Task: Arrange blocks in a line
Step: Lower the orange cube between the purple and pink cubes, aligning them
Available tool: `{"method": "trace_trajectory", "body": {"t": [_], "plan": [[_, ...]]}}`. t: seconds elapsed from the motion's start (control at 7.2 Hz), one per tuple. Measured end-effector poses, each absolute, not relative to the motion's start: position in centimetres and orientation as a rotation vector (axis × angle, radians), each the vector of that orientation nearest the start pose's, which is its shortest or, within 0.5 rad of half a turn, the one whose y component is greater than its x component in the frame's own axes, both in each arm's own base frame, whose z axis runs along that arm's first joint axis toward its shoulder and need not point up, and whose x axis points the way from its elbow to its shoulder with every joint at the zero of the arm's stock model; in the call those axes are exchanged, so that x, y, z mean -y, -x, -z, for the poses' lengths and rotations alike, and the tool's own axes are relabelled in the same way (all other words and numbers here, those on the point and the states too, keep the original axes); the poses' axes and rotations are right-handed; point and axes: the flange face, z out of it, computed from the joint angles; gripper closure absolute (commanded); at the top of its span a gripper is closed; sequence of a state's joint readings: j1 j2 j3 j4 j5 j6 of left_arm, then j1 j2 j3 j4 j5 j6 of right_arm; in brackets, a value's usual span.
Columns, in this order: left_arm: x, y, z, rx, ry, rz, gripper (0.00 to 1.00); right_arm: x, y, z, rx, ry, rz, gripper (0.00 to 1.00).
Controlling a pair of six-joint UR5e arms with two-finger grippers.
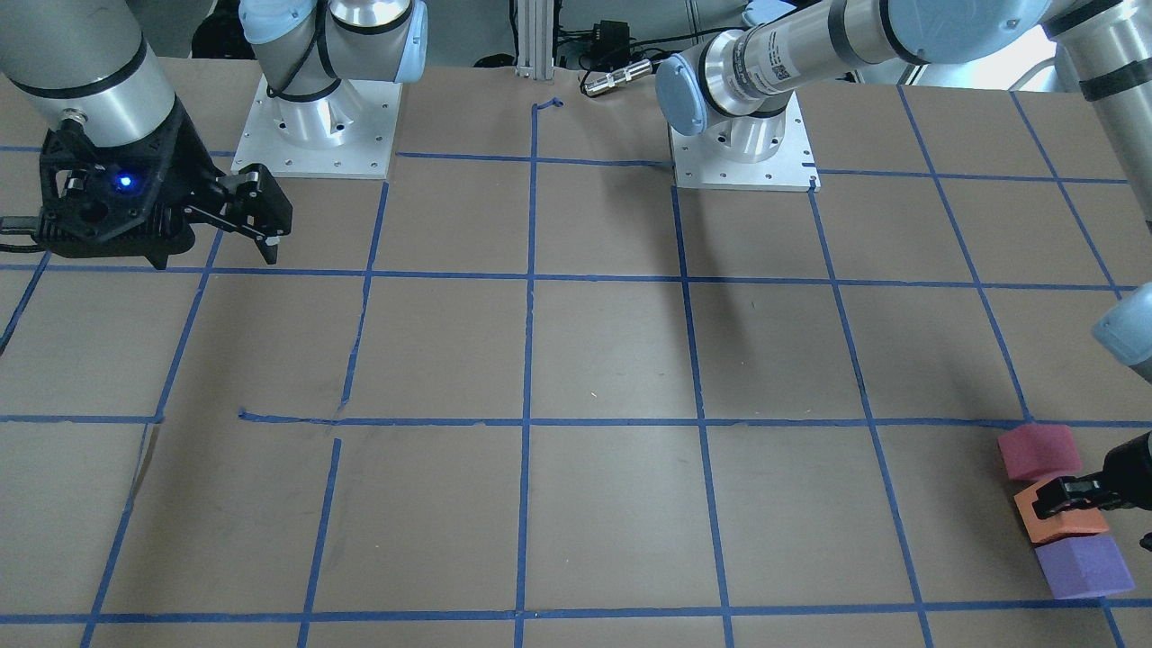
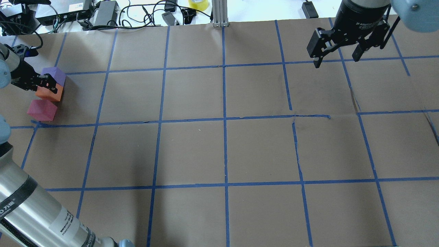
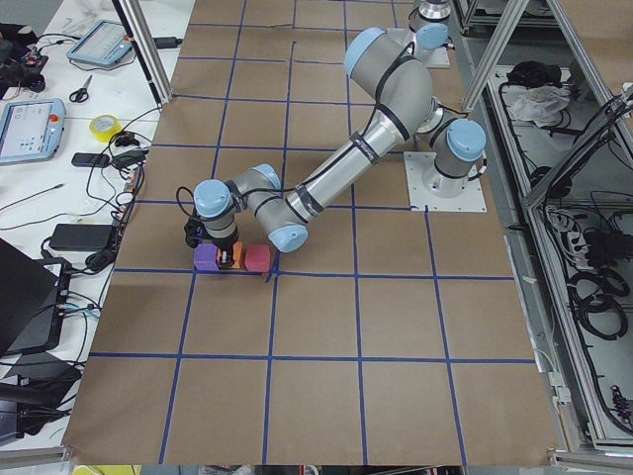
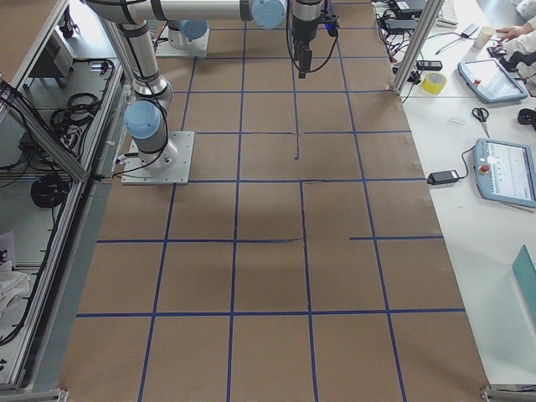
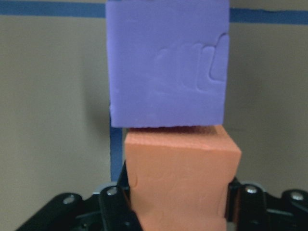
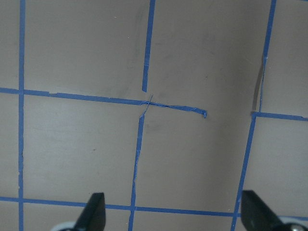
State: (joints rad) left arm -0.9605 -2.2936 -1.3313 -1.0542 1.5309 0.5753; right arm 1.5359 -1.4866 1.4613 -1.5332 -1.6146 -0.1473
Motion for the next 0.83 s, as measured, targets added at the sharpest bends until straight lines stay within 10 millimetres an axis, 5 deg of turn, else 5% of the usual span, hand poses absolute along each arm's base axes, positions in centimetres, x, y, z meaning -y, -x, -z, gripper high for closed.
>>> {"method": "trace_trajectory", "body": {"t": [0.83], "plan": [[67.79, -30.84, -20.2, -3.151, 0.015, 0.098, 1.0, 53.13, -11.0, -49.31, -3.169, 0.183, -0.026, 0.0]]}}
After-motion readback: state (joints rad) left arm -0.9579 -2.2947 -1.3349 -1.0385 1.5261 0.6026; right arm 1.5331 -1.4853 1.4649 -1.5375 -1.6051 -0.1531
